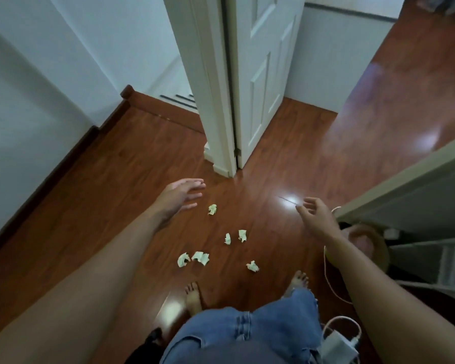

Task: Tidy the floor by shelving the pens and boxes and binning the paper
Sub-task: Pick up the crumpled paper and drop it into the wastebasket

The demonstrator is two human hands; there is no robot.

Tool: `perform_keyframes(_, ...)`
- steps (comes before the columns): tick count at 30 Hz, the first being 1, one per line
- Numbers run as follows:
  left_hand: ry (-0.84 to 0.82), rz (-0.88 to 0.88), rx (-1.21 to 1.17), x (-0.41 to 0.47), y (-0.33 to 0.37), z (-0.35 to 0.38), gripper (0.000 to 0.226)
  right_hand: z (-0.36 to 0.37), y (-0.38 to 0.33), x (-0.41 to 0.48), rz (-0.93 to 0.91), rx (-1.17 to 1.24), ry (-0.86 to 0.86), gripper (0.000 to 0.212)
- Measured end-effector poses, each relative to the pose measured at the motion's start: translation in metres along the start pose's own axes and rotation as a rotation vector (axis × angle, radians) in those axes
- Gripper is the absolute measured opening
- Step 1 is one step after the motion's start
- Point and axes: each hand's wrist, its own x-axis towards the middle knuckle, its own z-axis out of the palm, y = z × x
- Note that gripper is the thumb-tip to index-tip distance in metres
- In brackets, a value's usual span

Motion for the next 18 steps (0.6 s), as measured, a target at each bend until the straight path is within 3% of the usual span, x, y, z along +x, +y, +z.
perform_keyframes(8,-0.165,-0.108,0.128,0.051,-0.053,-0.074,0.026,0.103,0.032,-0.072,0.204,0.017,0.108,0.053)
perform_keyframes(13,-0.244,-0.166,0.228,0.086,-0.083,-0.066,0.026,0.141,0.039,-0.084,0.283,0.032,0.120,0.050)
perform_keyframes(18,-0.247,-0.200,0.258,0.152,-0.148,-0.032,0.028,0.193,0.099,-0.036,0.342,0.046,0.100,0.052)
